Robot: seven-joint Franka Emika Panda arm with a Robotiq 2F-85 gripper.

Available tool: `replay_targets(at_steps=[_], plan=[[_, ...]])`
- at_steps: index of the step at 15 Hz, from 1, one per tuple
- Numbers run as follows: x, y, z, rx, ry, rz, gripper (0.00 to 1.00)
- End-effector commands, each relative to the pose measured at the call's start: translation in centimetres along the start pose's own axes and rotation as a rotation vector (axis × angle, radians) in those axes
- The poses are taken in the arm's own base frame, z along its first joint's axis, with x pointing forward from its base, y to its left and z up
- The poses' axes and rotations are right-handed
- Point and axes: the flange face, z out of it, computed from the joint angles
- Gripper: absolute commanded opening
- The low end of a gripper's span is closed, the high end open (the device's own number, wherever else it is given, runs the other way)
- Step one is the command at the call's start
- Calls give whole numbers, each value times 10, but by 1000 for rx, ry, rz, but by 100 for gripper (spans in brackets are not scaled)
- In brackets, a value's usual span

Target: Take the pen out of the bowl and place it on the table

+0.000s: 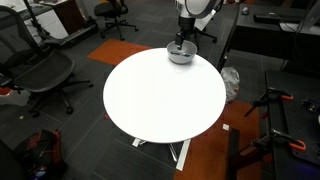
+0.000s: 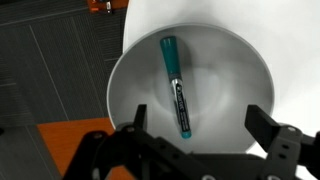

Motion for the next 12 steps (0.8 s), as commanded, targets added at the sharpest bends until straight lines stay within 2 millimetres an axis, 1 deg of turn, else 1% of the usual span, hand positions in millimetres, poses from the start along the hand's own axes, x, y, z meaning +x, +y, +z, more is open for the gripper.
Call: replay_targets(at_steps=[1, 5, 12], plan=[[12, 5, 16, 18, -7, -4, 100], [19, 11, 33, 17, -14, 4, 100], [29, 16, 56, 24, -23, 11, 100]])
